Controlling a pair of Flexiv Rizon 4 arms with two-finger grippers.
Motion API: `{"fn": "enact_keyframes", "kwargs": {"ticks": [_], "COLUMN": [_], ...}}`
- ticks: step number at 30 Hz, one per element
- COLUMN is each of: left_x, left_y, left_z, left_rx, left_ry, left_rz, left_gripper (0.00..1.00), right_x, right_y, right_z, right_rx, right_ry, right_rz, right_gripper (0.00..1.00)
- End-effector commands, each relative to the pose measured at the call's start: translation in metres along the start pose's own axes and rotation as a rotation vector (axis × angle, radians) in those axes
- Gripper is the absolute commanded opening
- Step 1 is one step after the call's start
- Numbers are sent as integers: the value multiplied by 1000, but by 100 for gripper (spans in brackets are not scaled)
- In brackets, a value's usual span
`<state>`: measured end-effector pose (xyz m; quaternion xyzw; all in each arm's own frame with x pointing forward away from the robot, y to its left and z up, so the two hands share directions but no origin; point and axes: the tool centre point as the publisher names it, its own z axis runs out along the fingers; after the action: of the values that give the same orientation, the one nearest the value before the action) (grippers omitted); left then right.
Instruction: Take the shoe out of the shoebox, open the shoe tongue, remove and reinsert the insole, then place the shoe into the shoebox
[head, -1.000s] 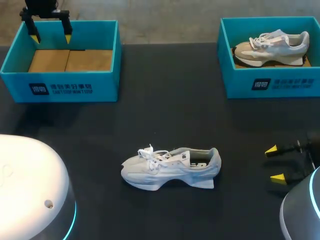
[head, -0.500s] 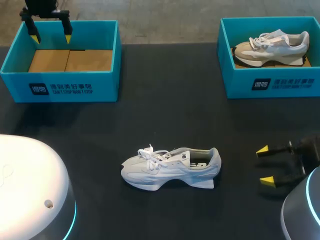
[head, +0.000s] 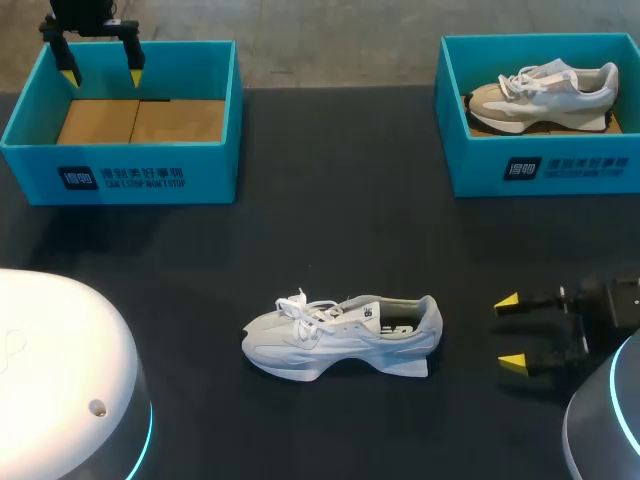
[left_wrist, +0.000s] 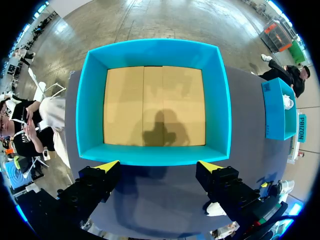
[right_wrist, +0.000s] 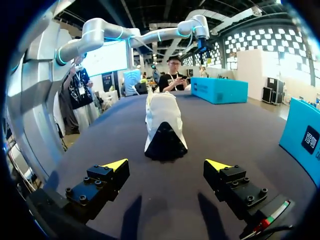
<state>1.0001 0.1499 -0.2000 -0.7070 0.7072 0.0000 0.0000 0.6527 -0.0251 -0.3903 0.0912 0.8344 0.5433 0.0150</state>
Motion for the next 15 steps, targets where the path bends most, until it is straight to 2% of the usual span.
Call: {"fn": "enact_keyframes", "kwargs": {"ticks": [1,8,15], "left_x": [0,0,0], "left_y": [0,0,0], "left_z": [0,0,0], "left_rx": [0,0,0], "left_ry": [0,0,0], "left_rz": [0,0,0], "left_gripper": [100,100,100], "right_x": [-10,-11,-3], "right_y": [0,5,7], "right_z": [14,30,45], "right_rx": [-2,-21,-49], "right_ry": [14,24,35], "right_rz": [2,7,12], "right_gripper": [100,100,100]}}
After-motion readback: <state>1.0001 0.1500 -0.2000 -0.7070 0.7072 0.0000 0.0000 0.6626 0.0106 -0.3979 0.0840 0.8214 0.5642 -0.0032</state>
